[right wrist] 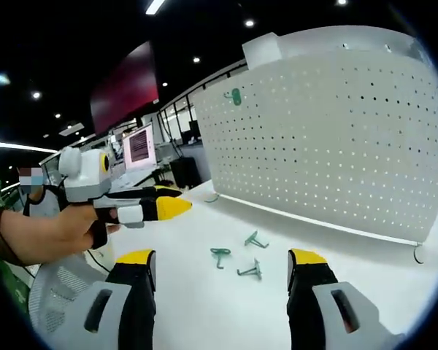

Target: Insert the hook assembly into the mounting plate slot until the hook locks in place.

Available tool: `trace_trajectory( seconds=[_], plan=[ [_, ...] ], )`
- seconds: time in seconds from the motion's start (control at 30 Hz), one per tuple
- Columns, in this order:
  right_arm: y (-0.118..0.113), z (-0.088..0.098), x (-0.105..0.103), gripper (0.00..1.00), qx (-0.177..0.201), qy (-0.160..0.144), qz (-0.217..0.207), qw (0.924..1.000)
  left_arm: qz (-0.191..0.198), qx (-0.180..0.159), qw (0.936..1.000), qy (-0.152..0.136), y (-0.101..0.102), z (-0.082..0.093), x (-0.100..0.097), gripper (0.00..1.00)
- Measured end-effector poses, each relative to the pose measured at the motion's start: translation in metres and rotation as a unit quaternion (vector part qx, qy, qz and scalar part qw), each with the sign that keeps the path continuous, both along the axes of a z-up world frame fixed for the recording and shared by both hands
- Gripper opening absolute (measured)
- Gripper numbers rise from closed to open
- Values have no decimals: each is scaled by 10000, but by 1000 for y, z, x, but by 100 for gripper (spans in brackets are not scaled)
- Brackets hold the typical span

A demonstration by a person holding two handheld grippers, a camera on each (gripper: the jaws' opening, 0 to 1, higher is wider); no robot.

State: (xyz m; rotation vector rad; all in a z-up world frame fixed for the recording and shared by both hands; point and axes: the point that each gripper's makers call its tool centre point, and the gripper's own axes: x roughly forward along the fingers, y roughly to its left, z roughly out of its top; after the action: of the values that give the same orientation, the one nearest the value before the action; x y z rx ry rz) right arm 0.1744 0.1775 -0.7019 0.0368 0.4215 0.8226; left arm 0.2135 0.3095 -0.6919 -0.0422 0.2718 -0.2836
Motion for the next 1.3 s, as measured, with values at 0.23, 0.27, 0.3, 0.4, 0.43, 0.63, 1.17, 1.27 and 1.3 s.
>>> trace_trajectory(
  seconds=[0.23, 0.27, 0.3, 0.4, 0.43, 0.63, 1.17, 1.27, 1.3],
  plan=[
    [-3, -13, 6, 71, -143, 88, -19, 9999, -75, 19, 10000, 23, -2, -1, -6, 43],
    [-3, -15, 8, 70, -159, 106, -24, 9998, -93, 22, 9999, 36, -2, -2, -7, 43],
    [-3, -18, 9, 70, -187, 126, -30, 9997, -112, 30, 9999, 48, -3, -3, -8, 43],
    [-4, -27, 15, 70, -273, 194, -55, 9994, -157, 59, 9998, 77, -3, -4, -11, 43],
    [-4, -29, 16, 70, -293, 217, -64, 9993, -167, 61, 9998, 92, -3, -5, -12, 43],
    [-1, -45, 24, 69, -409, 330, -72, 9986, -298, 127, 9993, 196, -4, -11, -19, 43],
    [6, -74, 35, 67, -624, 629, -54, 9961, -985, 99, 9931, 621, -12, -25, -39, 48],
    [7, -75, 37, 67, -654, 633, -55, 9958, -1145, 96, 9912, 658, -15, -25, -42, 49],
    [7, -75, 37, 66, -658, 634, -48, 9958, -1203, 67, 9904, 673, -17, -25, -43, 51]
  ],
)
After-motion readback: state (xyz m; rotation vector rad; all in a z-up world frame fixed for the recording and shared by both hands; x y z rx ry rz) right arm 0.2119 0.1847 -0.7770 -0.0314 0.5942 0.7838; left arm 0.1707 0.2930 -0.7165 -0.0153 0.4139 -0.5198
